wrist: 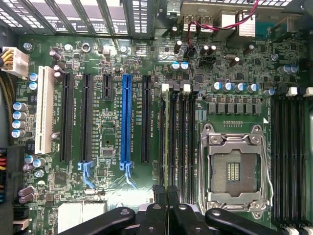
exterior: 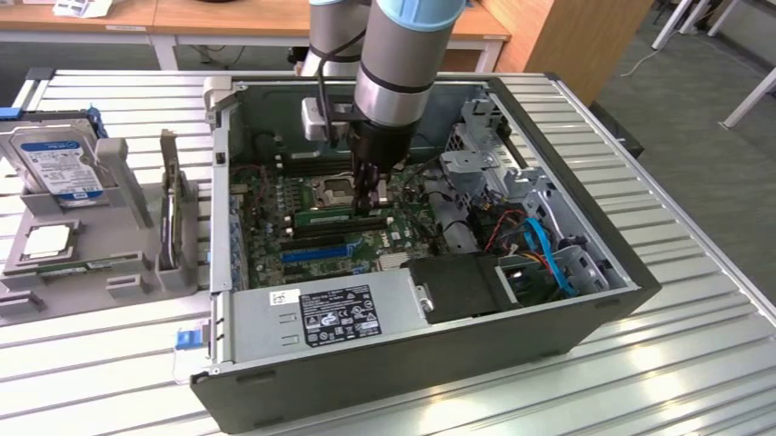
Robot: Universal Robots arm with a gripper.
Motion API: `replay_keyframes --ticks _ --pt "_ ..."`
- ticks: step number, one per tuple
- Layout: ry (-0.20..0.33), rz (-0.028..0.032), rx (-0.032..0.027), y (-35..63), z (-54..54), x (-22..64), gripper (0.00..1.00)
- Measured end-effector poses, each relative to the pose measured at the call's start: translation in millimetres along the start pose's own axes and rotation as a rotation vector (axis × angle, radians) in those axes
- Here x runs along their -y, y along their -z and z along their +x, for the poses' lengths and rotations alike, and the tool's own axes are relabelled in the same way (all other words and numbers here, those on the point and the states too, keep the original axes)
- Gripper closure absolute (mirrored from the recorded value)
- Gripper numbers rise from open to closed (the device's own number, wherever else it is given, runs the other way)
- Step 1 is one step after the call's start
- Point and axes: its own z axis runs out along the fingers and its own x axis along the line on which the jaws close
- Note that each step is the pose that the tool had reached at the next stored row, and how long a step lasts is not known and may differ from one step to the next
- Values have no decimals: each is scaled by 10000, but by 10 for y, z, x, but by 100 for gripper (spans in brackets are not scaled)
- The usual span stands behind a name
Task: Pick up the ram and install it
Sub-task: 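Insert the ram into the slot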
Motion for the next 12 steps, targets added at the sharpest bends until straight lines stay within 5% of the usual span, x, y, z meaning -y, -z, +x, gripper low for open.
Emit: replay_keyframes --ticks 7,12 --pt "-4 3 -4 -7 -2 1 88" --pt "-8 2 -91 -6 -6 0 88"
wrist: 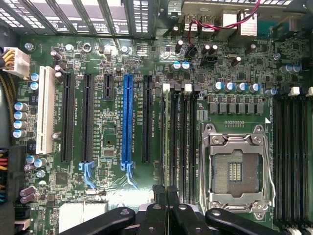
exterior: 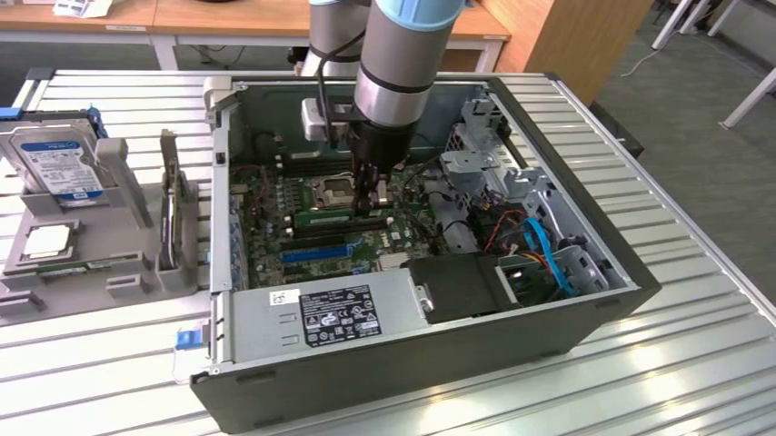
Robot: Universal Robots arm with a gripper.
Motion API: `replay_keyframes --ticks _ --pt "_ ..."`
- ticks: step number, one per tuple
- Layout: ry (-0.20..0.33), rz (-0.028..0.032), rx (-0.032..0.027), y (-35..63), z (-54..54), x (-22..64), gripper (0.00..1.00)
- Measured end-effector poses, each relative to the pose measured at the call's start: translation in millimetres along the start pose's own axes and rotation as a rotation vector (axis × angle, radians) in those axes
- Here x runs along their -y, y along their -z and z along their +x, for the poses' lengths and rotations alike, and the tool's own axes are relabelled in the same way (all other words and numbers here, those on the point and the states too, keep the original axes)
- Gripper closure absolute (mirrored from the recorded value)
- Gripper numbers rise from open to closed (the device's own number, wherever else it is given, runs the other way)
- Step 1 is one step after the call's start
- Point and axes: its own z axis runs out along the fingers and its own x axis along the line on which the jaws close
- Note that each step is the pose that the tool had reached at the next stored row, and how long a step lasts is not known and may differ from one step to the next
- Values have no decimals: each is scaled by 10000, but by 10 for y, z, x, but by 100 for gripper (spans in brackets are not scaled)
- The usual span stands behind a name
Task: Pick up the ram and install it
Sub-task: 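Insert the ram into the slot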
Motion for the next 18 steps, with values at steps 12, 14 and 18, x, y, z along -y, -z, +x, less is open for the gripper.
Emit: replay_keyframes --ticks 12,14,18 --pt "-1 0 -8 0 -13 0 88" --pt "-1 1 -5 -8 -13 0 88" --pt "-1 1 -7 -22 -12 0 88"
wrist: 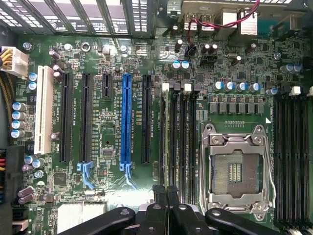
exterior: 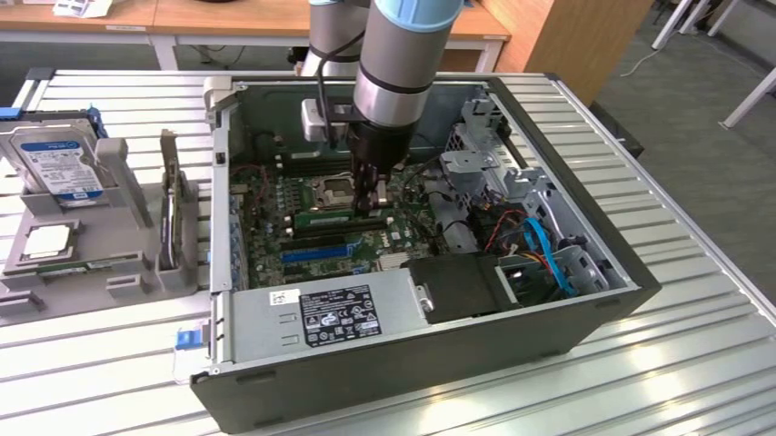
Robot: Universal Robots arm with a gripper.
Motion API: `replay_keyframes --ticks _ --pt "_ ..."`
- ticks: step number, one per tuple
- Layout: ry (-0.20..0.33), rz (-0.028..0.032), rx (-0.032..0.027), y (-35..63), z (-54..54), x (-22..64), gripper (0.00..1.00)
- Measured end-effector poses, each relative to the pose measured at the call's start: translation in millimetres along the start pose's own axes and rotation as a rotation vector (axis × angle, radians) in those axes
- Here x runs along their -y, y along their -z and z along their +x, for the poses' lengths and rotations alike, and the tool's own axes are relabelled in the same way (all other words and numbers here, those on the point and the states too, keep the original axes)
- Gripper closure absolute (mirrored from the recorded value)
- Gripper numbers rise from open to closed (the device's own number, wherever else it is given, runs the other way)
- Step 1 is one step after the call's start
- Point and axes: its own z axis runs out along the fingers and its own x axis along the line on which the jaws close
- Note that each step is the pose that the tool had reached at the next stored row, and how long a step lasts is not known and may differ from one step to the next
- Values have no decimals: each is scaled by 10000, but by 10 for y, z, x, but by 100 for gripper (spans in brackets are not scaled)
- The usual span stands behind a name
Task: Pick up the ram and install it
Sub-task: 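Insert the ram into the slot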
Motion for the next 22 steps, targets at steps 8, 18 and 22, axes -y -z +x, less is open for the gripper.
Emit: replay_keyframes --ticks 8,18,22 --pt "-2 0 -1 -9 1 -5 88" --pt "0 1 1 -22 1 -7 88" --pt "0 0 0 -28 1 -6 88"
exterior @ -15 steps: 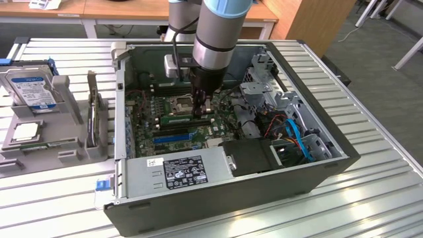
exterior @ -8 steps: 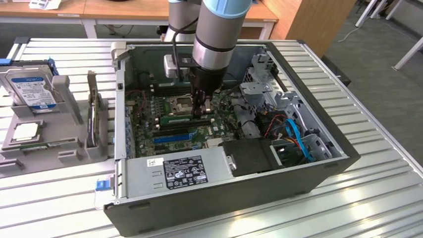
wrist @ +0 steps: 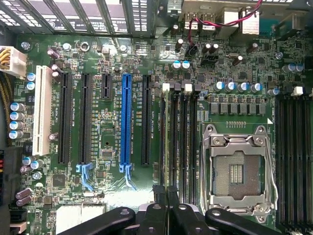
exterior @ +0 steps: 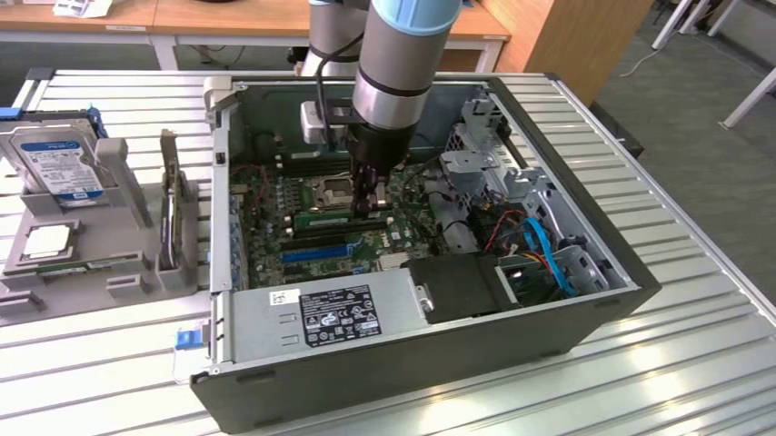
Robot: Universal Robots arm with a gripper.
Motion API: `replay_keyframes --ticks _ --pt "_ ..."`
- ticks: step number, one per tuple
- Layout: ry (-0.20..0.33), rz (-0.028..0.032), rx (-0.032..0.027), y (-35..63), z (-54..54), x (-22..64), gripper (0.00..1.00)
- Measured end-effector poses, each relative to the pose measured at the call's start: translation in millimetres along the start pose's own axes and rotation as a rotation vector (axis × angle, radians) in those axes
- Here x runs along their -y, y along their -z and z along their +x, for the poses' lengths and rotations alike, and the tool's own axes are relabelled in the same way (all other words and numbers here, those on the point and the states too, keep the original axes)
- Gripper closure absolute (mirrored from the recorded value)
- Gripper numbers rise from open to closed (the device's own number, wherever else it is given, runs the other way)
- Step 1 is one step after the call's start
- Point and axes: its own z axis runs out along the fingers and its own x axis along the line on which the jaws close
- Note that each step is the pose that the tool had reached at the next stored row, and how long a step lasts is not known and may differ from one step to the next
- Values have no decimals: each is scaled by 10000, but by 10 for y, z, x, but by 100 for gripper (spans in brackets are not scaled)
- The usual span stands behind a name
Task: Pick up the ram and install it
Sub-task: 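Insert the ram into the slot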
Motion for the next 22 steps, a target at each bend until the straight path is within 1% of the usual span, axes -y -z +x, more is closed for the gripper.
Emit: replay_keyframes --ticks 22 --pt "0 -1 0 -20 -4 1 88"
